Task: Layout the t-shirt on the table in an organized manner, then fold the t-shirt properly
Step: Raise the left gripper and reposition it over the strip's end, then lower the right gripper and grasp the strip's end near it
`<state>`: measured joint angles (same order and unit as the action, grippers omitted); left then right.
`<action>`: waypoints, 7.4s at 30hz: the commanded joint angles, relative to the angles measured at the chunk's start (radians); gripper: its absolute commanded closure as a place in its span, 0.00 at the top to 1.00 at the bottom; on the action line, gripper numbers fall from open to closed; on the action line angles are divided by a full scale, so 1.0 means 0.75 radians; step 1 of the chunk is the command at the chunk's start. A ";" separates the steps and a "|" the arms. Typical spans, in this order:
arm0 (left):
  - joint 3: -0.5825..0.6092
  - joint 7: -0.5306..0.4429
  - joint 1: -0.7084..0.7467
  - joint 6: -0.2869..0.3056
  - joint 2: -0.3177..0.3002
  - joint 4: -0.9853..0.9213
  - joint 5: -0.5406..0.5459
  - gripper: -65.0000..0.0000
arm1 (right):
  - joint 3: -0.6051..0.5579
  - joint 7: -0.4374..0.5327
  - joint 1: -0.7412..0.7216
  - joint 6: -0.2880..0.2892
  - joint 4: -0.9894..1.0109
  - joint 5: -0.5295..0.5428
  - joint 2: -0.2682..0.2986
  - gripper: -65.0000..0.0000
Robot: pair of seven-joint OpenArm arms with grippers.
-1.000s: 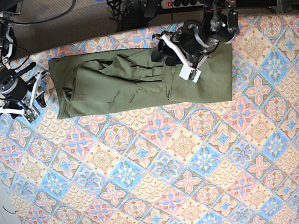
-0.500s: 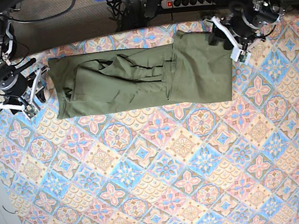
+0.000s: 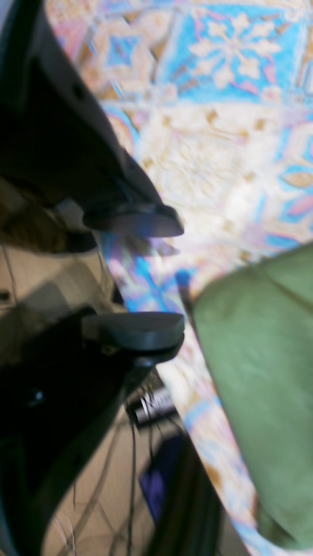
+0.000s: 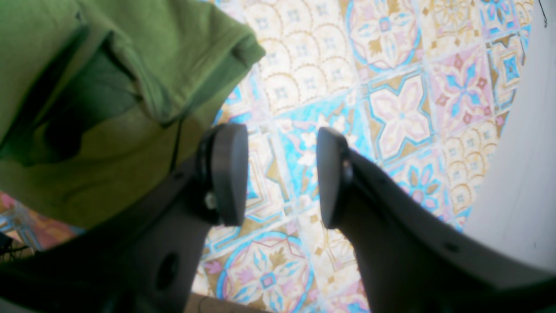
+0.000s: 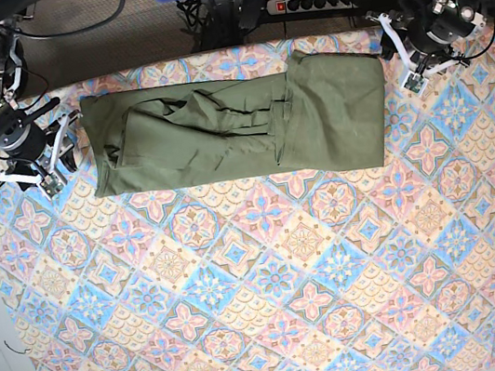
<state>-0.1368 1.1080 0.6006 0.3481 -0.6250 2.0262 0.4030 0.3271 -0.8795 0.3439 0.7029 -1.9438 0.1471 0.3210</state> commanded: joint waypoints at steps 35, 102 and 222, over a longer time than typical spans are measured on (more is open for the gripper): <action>0.157 -0.016 -0.143 0.001 0.102 -0.078 -0.240 0.43 | 0.009 0.022 -0.005 -0.006 -0.024 0.014 -0.020 0.38; -0.150 -0.003 -0.227 0.009 0.325 0.018 0.321 0.25 | -0.008 -0.510 -0.228 -0.006 0.064 0.617 -0.022 0.62; -0.085 -0.014 -0.221 0.009 0.325 0.018 0.325 0.25 | 0.035 -0.504 -0.165 -0.006 0.531 0.642 -0.259 0.56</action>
<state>-0.1940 1.1152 0.4377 0.3527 -0.3740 2.0258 0.6334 0.3721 -1.1965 0.2195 0.6975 -1.5604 0.6537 0.1402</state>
